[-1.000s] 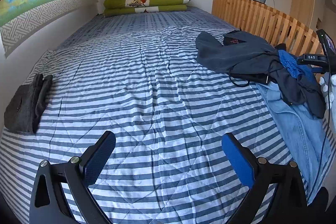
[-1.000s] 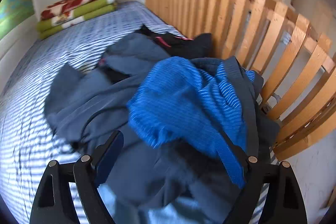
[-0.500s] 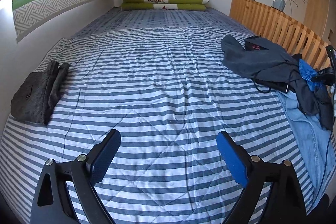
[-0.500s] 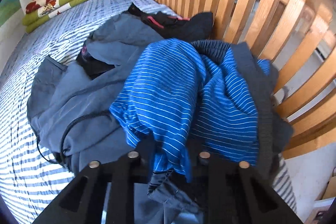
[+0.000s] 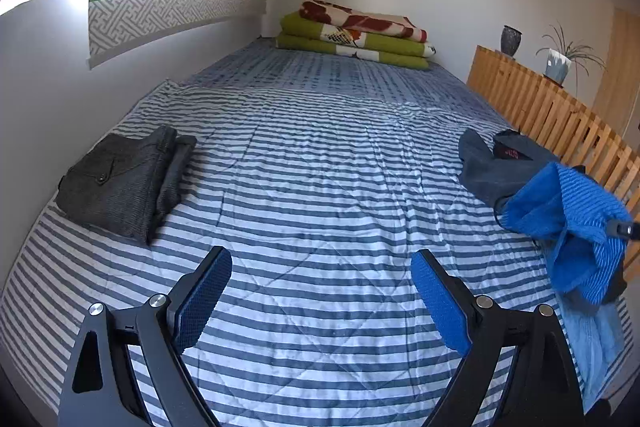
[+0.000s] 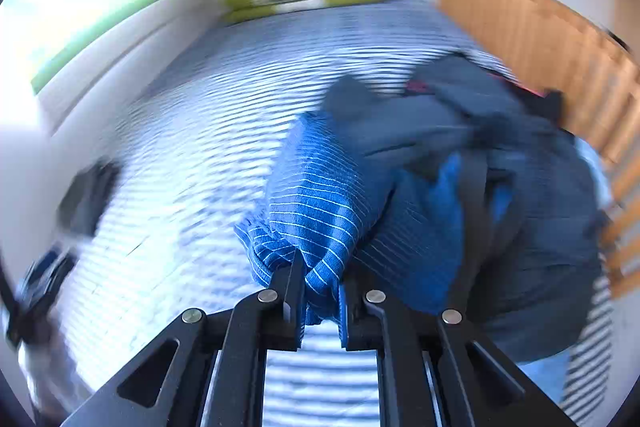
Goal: Organize objects
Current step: 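Pull the blue shorts out and lower them onto the bed with the right gripper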
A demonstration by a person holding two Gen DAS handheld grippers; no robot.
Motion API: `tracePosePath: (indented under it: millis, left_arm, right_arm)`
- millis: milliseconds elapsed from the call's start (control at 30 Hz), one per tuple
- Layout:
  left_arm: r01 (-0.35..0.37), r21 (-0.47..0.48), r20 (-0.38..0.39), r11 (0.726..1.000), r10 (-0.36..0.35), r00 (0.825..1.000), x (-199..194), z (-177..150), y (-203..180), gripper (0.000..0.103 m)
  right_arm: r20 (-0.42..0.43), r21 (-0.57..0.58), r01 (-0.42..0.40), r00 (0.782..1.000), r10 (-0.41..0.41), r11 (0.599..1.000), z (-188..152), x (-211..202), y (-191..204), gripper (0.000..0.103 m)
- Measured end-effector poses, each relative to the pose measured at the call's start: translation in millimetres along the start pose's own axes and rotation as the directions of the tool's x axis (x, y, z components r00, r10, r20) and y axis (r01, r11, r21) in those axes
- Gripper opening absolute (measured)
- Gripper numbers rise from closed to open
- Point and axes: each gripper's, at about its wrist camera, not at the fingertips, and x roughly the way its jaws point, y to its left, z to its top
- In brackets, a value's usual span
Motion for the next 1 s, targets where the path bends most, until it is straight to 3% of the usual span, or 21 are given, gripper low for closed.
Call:
tracePosePath:
  millis: [67,133,200,267,333,433,600,700,800,900,1000]
  left_arm:
    - [-0.013,-0.019,0.014,1.000,0.013,1.000,-6.2,2.4,10.9,0.093]
    - [-0.016,-0.031,0.021,0.999,0.016,1.000,-13.0,3.6,24.7,0.094]
    - [-0.023,-0.044,0.023,0.999,0.024,0.999,-17.2,3.0,35.6,0.093]
    - [-0.017,-0.049,0.010,0.999,0.018,1.000,-18.2,-0.7,44.8,0.093]
    - [-0.007,-0.045,-0.018,0.999,0.006,1.000,-13.4,-7.6,48.1,0.094]
    - [0.039,-0.037,-0.086,0.999,-0.042,0.995,3.4,-19.7,39.7,0.094]
    - [0.163,0.049,-0.168,0.985,-0.153,0.974,10.9,-45.3,-14.1,0.093]
    - [0.270,0.157,-0.213,0.950,-0.235,0.948,-0.2,-65.7,-59.8,0.093]
    - [0.370,0.285,-0.277,0.884,-0.294,0.915,-11.6,-94.6,-104.9,0.092]
    - [0.405,0.374,-0.342,0.835,-0.281,0.897,-8.5,-124.7,-134.9,0.084]
    - [0.395,0.423,-0.398,0.816,-0.224,0.890,9.8,-149.3,-151.8,0.076]
  right_arm:
    - [-0.051,-0.066,-0.097,0.994,0.094,0.993,-17.5,10.8,40.6,0.011]
    - [-0.168,-0.148,-0.200,0.970,0.175,0.969,-41.7,33.1,80.6,0.022]
    - [-0.231,-0.176,-0.223,0.956,0.181,0.959,-63.3,48.2,100.0,0.039]
    - [-0.238,-0.154,-0.220,0.955,0.180,0.963,-78.4,56.3,99.5,0.041]
    - [-0.239,-0.077,-0.204,0.954,0.180,0.976,-81.8,64.1,83.4,0.041]
    - [-0.217,0.035,-0.058,0.974,0.064,0.998,-90.9,77.0,43.7,0.041]
    - [-0.223,0.200,0.031,0.975,0.015,0.979,-90.8,95.7,-17.4,0.041]
    - [-0.228,0.226,0.050,0.974,0.003,0.973,-90.3,100.4,-33.2,0.041]
    - [-0.240,0.242,0.003,0.969,0.057,0.970,-96.8,96.6,-37.9,0.041]
    - [-0.258,0.254,-0.044,0.960,0.112,0.966,-108.6,95.4,-35.4,0.041]
    - [-0.268,0.257,-0.100,0.948,0.170,0.961,-121.2,88.5,-28.4,0.041]
